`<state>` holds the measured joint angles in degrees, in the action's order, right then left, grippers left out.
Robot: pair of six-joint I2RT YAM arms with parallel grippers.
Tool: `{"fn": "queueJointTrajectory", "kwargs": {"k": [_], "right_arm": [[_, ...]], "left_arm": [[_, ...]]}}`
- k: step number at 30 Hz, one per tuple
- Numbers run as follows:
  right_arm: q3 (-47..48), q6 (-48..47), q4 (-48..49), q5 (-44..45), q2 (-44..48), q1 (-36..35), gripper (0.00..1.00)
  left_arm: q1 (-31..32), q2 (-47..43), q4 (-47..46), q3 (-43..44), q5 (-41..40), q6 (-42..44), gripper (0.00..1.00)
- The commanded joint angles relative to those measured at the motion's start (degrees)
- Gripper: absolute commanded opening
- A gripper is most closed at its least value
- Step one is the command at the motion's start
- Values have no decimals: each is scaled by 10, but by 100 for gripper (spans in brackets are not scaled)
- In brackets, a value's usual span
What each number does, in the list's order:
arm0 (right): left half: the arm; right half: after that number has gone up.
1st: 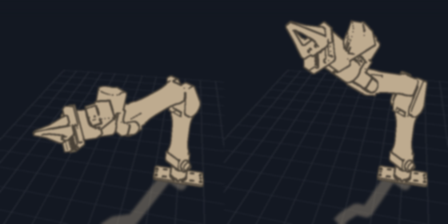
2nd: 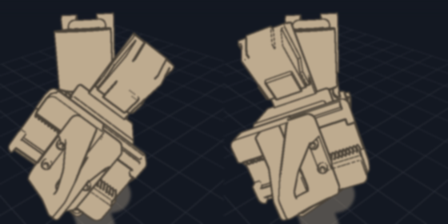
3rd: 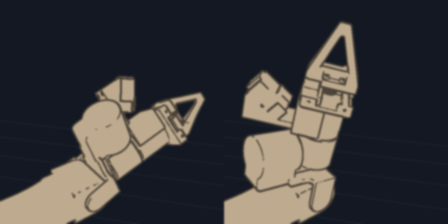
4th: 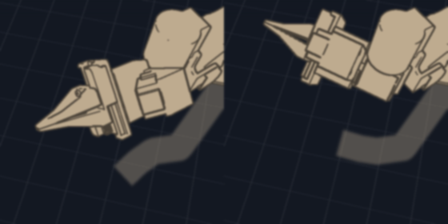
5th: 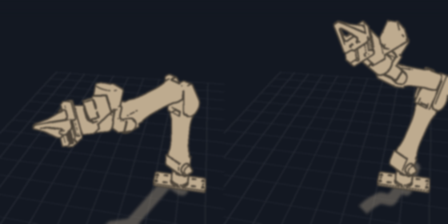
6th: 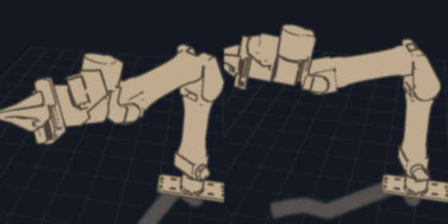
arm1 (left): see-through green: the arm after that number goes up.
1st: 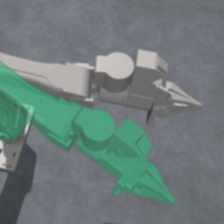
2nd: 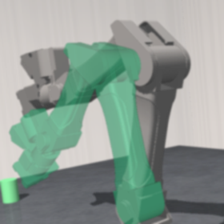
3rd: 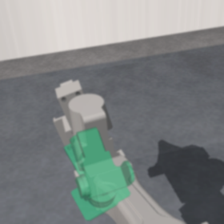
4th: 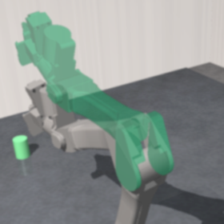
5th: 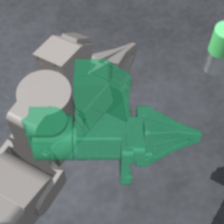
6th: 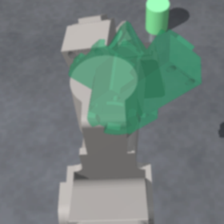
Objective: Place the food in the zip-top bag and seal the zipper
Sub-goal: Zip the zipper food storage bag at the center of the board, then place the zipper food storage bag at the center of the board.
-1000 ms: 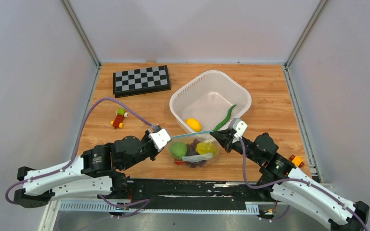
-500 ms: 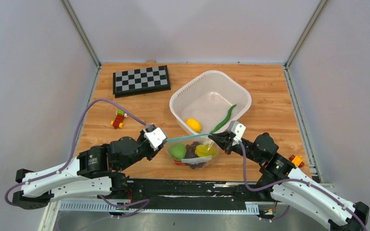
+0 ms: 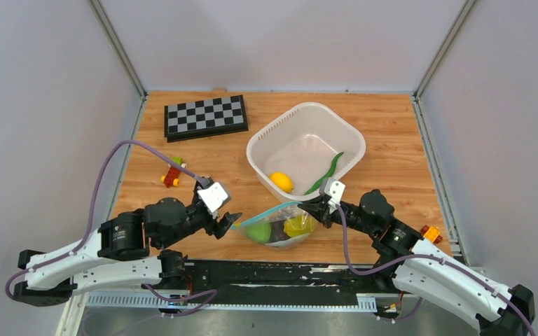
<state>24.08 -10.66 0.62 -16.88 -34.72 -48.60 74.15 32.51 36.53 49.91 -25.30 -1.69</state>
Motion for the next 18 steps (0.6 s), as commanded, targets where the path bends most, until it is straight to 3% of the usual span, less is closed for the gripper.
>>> {"fn": "queueJointTrajectory", "kwargs": {"k": [1, 6, 9, 16, 18], "right_arm": [[27, 8, 6, 41, 11, 2, 0], [24, 10, 8, 46, 18, 2, 0], [27, 11, 4, 46, 16, 2, 0], [27, 10, 3, 46, 13, 2, 0], [26, 10, 4, 48, 14, 2, 0]], "left_arm": [[-1, 11, 18, 32, 94, -8, 78], [-1, 41, 35, 44, 190, 4, 79], [-1, 73, 61, 48, 202, 5, 75], [-1, 113, 83, 71, 156, 1, 40], [-1, 106, 79, 80, 147, 6, 37]]}}
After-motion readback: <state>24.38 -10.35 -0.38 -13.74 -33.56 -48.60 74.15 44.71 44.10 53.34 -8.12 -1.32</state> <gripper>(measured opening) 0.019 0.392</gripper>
